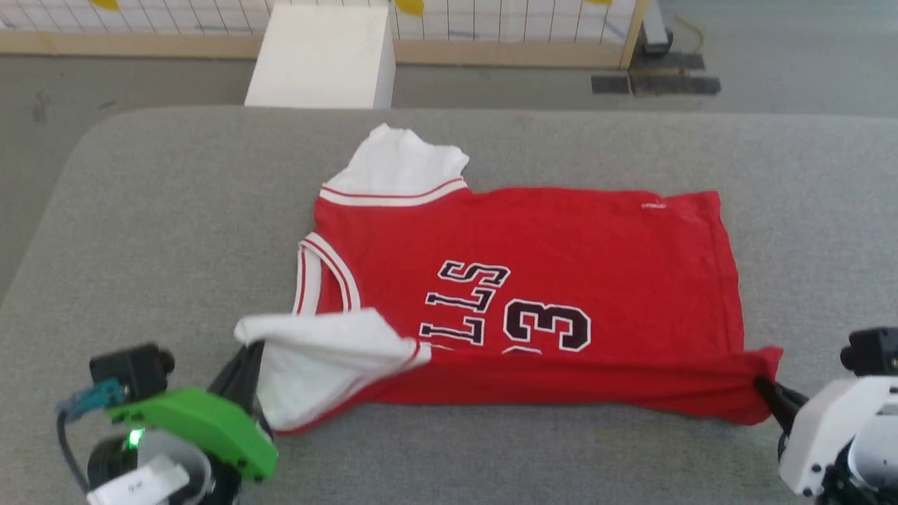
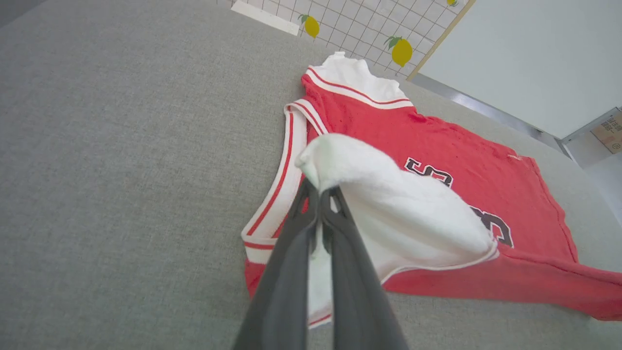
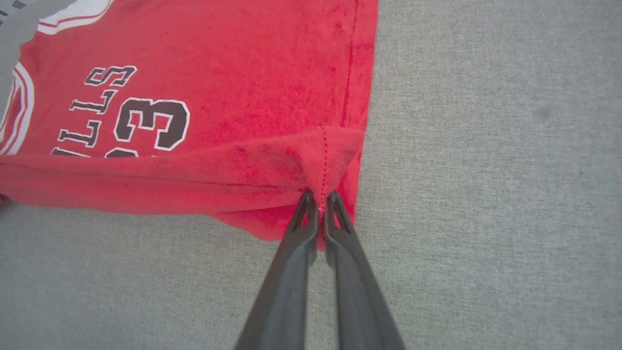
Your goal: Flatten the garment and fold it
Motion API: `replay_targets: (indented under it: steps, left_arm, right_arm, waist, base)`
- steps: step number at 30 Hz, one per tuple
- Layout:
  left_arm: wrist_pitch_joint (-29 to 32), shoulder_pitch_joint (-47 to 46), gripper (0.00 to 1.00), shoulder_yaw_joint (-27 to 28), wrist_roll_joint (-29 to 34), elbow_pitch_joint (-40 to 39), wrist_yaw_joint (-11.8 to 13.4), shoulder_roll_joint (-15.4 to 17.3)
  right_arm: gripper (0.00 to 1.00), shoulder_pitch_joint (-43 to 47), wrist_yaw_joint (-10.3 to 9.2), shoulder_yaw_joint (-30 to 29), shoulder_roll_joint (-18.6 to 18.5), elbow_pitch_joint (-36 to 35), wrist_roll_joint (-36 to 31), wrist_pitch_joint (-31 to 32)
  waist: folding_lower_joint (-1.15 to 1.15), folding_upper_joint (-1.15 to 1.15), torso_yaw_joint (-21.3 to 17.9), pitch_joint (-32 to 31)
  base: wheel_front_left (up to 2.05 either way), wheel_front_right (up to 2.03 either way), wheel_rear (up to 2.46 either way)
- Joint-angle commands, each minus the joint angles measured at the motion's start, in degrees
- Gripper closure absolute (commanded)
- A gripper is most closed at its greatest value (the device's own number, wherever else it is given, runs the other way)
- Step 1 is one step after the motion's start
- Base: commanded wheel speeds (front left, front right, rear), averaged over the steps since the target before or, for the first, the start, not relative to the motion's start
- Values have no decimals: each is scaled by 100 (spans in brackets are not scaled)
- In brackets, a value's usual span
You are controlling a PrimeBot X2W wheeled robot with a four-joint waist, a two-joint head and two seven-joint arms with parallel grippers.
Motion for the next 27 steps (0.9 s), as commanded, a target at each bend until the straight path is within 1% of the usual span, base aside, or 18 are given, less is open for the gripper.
replay_targets:
  steps: [1, 6, 10, 18, 19, 20, 21, 24, 27]
  left_arm:
    - [-110, -258, 100, -12, 103, 111, -97, -29]
    - [-374, -1029, 100, -179, 255, 672, -466, -151]
    - [-638, -1510, 100, -208, 281, 1205, -683, -303]
    - [-925, -2015, 100, -350, 258, 2249, -1058, -524]
    - [-950, -2049, 71, -362, 261, 2333, -1083, -541]
    - [-1012, -2095, 24, -374, 285, 2410, -1118, -551]
    - [-1051, -2121, 0, -379, 294, 2468, -1140, -560]
    - [-1137, -2166, 0, -362, 333, 2593, -1138, -535]
    - [-1118, -2099, 0, -331, 420, 2553, -1014, -411]
  right_arm:
    - [100, -155, -9, -17, 53, -4, -83, 71]
    - [100, -554, -9, -16, 191, 31, -320, 232]
    - [100, -836, -9, -49, 302, 123, -546, 367]
    - [100, -1109, -9, 21, 430, 374, -890, 702]
    - [100, -1125, -9, 39, 437, 382, -890, 702]
    - [29, -1148, -9, 54, 441, 377, -879, 656]
    - [0, -1155, -9, 50, 448, 387, -881, 636]
    - [0, -1120, -9, 0, 454, 372, -820, 572]
    - [0, -1040, -9, -132, 478, 242, -714, 488]
  waist:
    - [1, 0, -8, 298]
    - [1, 0, 3, 725]
    - [1, 0, 7, 996]
    - [1, 0, -6, 1280]
    - [1, 0, -5, 1285]
    - [1, 0, -2, 1286]
    - [1, 0, -1, 1269]
    - [1, 0, 20, 1120]
    - [1, 0, 42, 912]
  base:
    - [0, 0, 0]
    - [0, 0, 0]
    - [0, 0, 0]
    - [0, 0, 0]
    - [0, 0, 0]
    - [0, 0, 0]
    - [0, 0, 0]
    - [0, 0, 0]
    - [0, 0, 0]
